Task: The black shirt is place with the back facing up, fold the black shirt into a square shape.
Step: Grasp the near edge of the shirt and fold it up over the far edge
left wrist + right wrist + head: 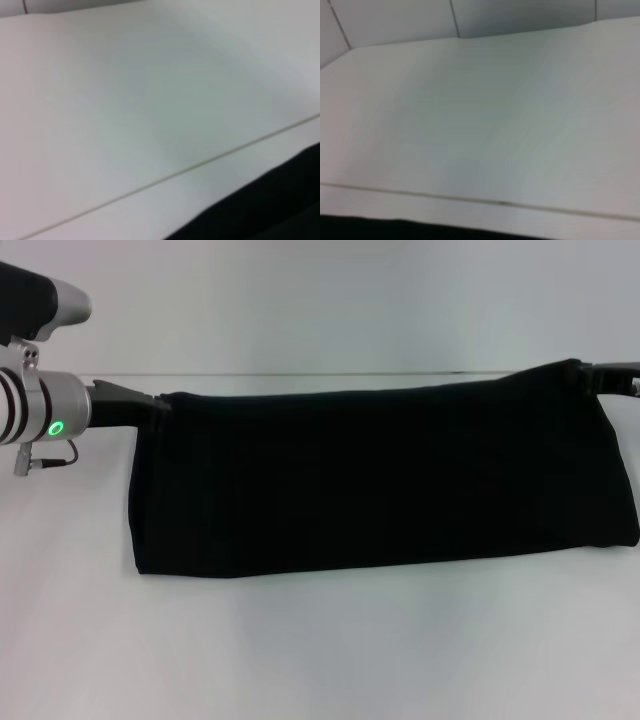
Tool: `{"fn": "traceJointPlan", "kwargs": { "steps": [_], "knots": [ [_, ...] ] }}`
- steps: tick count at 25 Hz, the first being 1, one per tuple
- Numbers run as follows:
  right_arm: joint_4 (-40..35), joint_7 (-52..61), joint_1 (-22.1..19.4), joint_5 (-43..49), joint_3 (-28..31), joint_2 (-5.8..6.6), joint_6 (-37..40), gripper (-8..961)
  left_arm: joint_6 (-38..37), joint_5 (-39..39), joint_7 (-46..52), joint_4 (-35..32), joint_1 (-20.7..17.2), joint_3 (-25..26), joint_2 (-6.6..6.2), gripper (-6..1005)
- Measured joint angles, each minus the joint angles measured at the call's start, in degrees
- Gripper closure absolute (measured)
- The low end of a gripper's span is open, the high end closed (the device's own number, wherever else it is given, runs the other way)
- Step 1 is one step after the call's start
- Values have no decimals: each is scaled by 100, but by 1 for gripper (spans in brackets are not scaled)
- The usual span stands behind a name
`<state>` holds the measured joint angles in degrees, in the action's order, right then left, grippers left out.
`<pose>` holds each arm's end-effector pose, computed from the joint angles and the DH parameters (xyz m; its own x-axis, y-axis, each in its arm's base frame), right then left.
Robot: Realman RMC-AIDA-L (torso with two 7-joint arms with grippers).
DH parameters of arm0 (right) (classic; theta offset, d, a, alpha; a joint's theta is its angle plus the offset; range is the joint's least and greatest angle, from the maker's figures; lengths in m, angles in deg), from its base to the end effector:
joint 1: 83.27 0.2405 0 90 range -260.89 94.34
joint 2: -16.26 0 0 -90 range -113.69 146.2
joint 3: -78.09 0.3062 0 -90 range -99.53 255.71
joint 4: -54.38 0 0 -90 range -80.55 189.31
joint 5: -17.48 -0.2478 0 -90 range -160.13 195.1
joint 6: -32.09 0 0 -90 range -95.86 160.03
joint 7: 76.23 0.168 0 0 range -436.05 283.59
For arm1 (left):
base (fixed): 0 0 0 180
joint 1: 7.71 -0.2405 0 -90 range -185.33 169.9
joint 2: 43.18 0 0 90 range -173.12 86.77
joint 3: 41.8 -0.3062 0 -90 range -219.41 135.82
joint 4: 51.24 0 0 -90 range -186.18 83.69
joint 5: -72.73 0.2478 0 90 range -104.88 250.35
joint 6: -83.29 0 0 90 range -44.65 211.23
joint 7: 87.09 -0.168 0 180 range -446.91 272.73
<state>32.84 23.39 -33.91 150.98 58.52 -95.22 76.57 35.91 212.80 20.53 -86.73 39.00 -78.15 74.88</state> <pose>0.3413 0.5518 0.0179 0.6052 -0.5551 -0.5706 -0.7883 -0.3179 -0.5269 -0.3122 0.5394 -0.0151 0.7559 0.5544 0.3481 0.6305 -0.4737 -0.6149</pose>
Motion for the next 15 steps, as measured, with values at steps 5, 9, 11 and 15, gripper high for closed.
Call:
{"fn": "traceJointPlan", "kwargs": {
  "steps": [5,9,11,15],
  "knots": [
    [7,-2,167,0,-36,-50,-374,922,166,-24,2,10,39,5,0,956],
    [23,-38,248,0,-38,-101,-568,923,289,-24,4,26,97,2,0,954],
    [79,-51,277,0,-40,-112,-680,923,333,-24,4,62,130,2,3,953],
    [216,-94,328,0,-91,-124,-873,923,507,-24,-10,191,191,4,5,952]
  ]
}}
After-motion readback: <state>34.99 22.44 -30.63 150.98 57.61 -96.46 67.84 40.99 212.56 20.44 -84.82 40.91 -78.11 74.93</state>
